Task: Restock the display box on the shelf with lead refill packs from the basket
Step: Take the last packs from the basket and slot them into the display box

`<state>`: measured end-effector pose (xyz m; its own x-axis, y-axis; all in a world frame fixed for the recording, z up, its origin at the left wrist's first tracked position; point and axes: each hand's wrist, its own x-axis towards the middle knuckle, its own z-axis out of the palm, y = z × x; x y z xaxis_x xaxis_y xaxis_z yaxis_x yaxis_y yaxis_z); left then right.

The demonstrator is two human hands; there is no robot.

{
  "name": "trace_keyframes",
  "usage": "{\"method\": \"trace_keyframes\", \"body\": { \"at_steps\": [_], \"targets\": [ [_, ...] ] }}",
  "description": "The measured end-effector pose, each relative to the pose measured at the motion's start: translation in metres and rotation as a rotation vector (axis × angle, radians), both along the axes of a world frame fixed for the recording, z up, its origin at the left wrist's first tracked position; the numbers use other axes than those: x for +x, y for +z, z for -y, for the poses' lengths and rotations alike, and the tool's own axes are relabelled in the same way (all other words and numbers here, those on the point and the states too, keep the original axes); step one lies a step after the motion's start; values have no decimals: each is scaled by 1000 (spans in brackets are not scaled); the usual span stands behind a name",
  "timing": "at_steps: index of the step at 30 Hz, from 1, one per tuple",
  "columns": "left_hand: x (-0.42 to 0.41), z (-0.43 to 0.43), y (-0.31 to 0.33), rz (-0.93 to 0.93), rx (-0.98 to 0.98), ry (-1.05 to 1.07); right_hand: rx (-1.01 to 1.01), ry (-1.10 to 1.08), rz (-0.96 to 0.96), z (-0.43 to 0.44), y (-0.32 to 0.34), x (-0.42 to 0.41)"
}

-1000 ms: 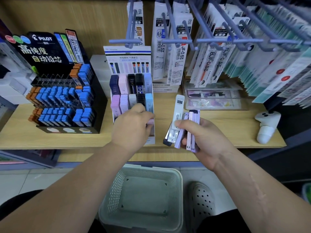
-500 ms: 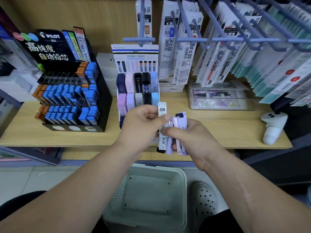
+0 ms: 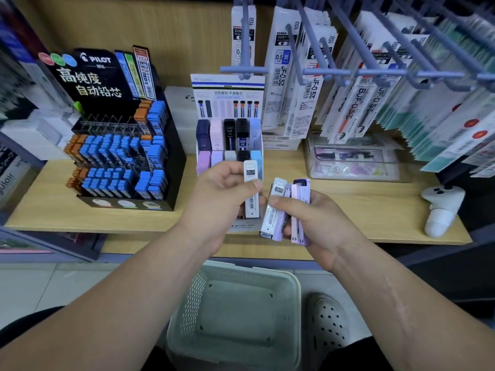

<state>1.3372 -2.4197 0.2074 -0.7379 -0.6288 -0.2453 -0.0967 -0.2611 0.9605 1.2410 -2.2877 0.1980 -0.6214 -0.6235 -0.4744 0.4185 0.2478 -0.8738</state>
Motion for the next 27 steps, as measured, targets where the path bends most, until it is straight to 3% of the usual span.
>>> {"method": "trace_keyframes", "body": {
  "at_steps": [4,10,16,27],
  "targets": [
    [1,9,9,-29,-32,-27,21,-20,1,-1,-2,-2],
    [4,33,9,-161,-5,123,28,-1,-16,-2,0,-2],
    [6,41,12,-144,-184,135,27,3,-4,0,-1,0],
    [2,63,7,-57,-685,138,44,28,-7,-2,-1,0]
  ]
}}
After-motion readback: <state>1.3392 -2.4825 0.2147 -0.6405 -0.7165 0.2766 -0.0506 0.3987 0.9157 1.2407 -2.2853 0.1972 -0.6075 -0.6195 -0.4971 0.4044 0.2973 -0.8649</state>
